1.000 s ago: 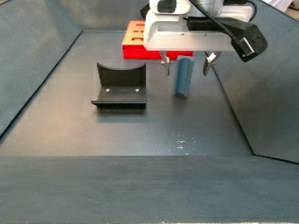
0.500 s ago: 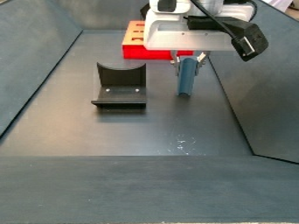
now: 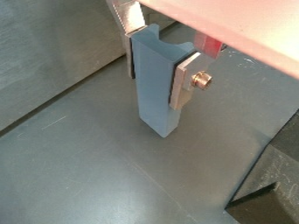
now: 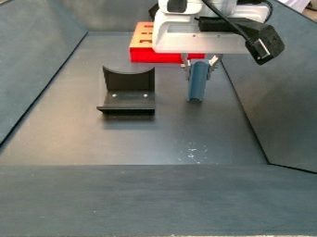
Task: Pick up the arch object. Move up. Place the arch object on the fixture. Regrasp the arch object. Rotate the arch object. Move to above the board. Insert the arch object.
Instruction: Rotate the arch object.
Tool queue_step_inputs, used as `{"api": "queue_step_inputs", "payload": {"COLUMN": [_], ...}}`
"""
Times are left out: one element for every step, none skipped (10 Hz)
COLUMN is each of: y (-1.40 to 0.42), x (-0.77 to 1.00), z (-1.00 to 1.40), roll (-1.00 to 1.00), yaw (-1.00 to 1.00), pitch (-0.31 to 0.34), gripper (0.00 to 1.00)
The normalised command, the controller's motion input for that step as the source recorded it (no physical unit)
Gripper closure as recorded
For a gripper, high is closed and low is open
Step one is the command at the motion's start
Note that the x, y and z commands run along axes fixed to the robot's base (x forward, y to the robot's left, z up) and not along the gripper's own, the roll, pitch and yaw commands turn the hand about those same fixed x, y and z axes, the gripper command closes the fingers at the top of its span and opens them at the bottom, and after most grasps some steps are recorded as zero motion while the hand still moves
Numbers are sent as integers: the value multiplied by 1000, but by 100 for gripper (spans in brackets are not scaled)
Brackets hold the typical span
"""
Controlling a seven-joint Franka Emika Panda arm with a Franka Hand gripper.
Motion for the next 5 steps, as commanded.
{"api": "queue_step_inputs", "payload": {"y": [-6,-6,-6,-6,-6], "x": [-1,-1,-1,-1,0], "z": [-20,-20,-20,-20,-20], "roll": [211,211,211,211,211], "yaw": [27,27,27,27,27], "pitch": [-17,-17,-17,-17,-17], "gripper": [100,100,100,100,100]}}
